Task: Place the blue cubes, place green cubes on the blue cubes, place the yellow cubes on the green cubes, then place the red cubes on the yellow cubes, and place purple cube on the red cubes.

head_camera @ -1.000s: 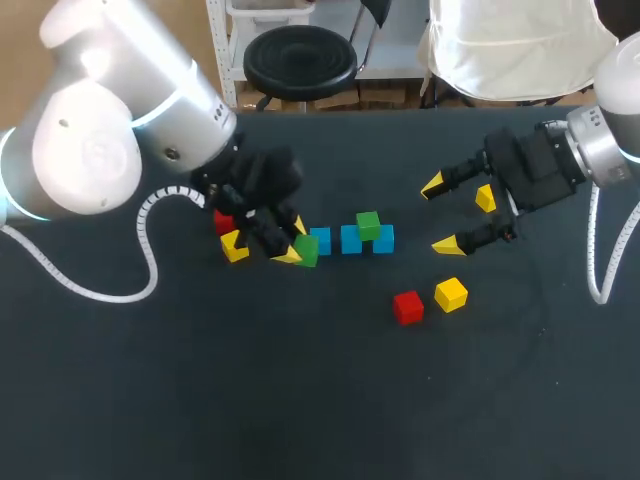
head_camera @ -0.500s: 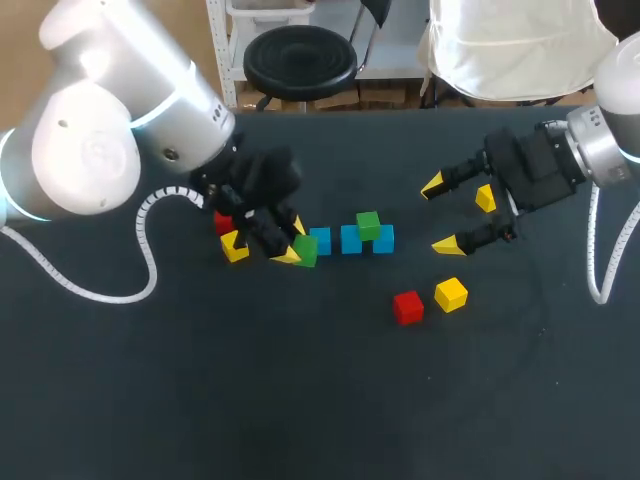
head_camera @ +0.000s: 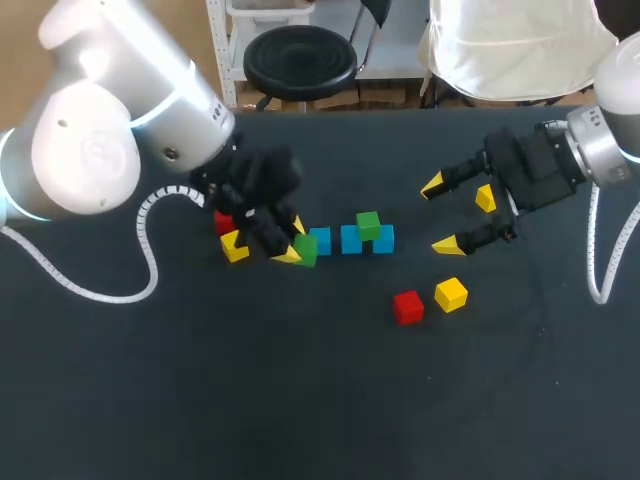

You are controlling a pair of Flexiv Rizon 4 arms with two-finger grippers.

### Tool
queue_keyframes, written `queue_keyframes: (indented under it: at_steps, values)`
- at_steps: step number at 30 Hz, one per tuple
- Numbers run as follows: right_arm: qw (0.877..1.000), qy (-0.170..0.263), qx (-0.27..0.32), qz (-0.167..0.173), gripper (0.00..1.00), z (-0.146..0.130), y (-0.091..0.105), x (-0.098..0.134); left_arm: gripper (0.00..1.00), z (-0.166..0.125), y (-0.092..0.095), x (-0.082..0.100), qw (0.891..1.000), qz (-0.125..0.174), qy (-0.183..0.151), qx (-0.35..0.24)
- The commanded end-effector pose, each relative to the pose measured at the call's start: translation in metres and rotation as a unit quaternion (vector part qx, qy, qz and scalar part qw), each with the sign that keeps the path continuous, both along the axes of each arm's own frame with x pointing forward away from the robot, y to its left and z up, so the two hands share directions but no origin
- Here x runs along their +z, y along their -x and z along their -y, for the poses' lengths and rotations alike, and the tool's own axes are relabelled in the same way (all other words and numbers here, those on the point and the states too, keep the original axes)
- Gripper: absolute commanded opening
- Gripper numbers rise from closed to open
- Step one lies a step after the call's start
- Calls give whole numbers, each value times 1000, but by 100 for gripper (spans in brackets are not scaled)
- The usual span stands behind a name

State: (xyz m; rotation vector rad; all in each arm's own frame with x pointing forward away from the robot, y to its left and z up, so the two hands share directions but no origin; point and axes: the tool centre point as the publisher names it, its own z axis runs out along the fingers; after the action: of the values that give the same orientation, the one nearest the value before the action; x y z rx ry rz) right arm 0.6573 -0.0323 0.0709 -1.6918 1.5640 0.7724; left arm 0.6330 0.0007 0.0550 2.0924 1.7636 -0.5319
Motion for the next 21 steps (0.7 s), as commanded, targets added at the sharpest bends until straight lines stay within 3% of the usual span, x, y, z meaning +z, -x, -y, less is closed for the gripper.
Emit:
queue_keyframes:
  at_steps: [1,7,21]
  values:
    - [1000,-1,0,1,100,0,1,0,0,12,-7,1,999,-8,-9,29]
    - [1000,-1,0,1,100,0,1,0,0,29,-10,-2,997,-34,-15,72]
    - [1000,-1,0,1,100,0,1,0,0,44,-27,1,994,-26,-19,101]
